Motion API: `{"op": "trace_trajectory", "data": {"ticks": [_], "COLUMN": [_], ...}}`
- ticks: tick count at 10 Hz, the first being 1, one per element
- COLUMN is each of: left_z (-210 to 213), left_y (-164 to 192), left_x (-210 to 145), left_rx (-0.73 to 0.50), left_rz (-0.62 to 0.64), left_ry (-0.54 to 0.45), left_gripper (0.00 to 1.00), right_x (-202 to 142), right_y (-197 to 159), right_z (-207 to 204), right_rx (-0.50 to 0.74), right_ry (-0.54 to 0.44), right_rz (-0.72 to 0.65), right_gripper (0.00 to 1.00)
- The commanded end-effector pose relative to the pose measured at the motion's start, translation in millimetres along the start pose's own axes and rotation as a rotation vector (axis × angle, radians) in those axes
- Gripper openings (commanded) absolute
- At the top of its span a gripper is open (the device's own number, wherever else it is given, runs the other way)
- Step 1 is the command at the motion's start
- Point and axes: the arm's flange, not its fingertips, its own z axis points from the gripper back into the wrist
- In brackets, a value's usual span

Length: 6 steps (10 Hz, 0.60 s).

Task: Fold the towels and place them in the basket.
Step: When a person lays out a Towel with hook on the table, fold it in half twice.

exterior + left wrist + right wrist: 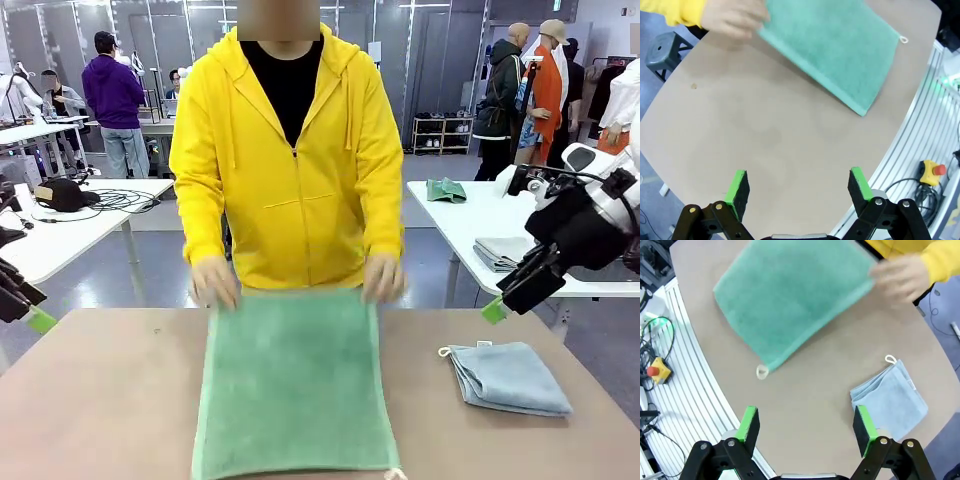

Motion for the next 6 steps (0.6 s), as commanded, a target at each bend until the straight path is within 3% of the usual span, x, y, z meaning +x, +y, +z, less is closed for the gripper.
{"op": "trace_trajectory", "data": {"ticks": [1,6], "left_z": [-3.0,-3.0], "left_y": [-0.5,-0.5], "left_x": [1.4,1.4], "left_rx": [-0.007,-0.007], "left_rz": [-0.006,-0.006], "left_ry": [0.005,0.005], "left_gripper": [1.00,1.00], "right_x": [4.0,4.0], "right_y": [-1.8,-1.8], "right_z": [3.3,3.3], "right_rx": [0.004,0.004], "right_ry": [-0.006,-0.006], "right_rz": [0.000,0.000], "right_gripper": [0.94,0.94]}}
